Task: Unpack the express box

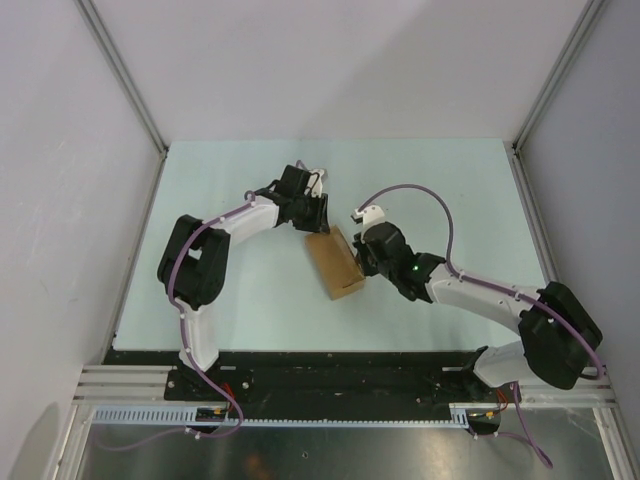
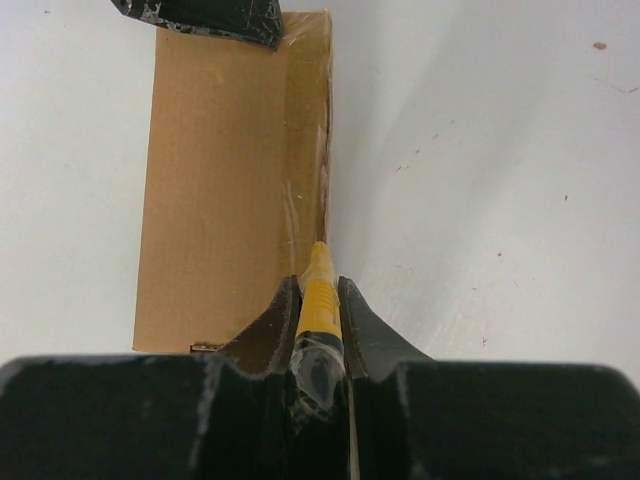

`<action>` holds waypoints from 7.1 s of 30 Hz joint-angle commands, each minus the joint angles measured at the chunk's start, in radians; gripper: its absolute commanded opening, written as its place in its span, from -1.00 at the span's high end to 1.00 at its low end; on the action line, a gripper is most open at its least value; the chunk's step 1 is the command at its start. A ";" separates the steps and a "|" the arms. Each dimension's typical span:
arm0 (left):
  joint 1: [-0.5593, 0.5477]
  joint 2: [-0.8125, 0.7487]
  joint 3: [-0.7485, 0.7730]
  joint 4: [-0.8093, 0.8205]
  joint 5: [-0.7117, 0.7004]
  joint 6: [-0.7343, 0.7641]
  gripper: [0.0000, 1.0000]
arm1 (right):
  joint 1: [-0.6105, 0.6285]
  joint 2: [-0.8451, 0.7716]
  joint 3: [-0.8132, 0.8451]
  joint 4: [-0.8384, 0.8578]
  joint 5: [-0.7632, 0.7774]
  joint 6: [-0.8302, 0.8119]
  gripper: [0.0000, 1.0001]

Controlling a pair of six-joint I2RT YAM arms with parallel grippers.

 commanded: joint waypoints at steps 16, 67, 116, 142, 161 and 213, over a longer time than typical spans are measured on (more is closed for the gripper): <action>0.005 0.033 -0.050 -0.109 -0.175 -0.018 0.24 | 0.101 -0.166 -0.067 -0.274 0.048 0.174 1.00; -0.067 -0.016 -0.090 -0.065 -0.071 0.080 0.23 | -0.077 0.156 0.071 0.448 -0.021 0.038 1.00; -0.067 -0.007 -0.105 -0.063 -0.129 0.054 0.31 | -0.010 0.132 0.033 0.268 0.093 0.013 1.00; -0.066 -0.009 -0.117 -0.062 -0.187 0.013 0.32 | 0.058 -0.054 -0.077 0.015 0.135 0.145 1.00; -0.066 -0.021 -0.114 -0.063 -0.219 -0.006 0.33 | 0.141 -0.216 -0.128 -0.170 0.167 0.294 1.00; 0.077 -0.007 0.178 -0.030 0.069 -0.102 -0.34 | 0.224 0.004 -0.077 0.080 0.198 0.122 1.00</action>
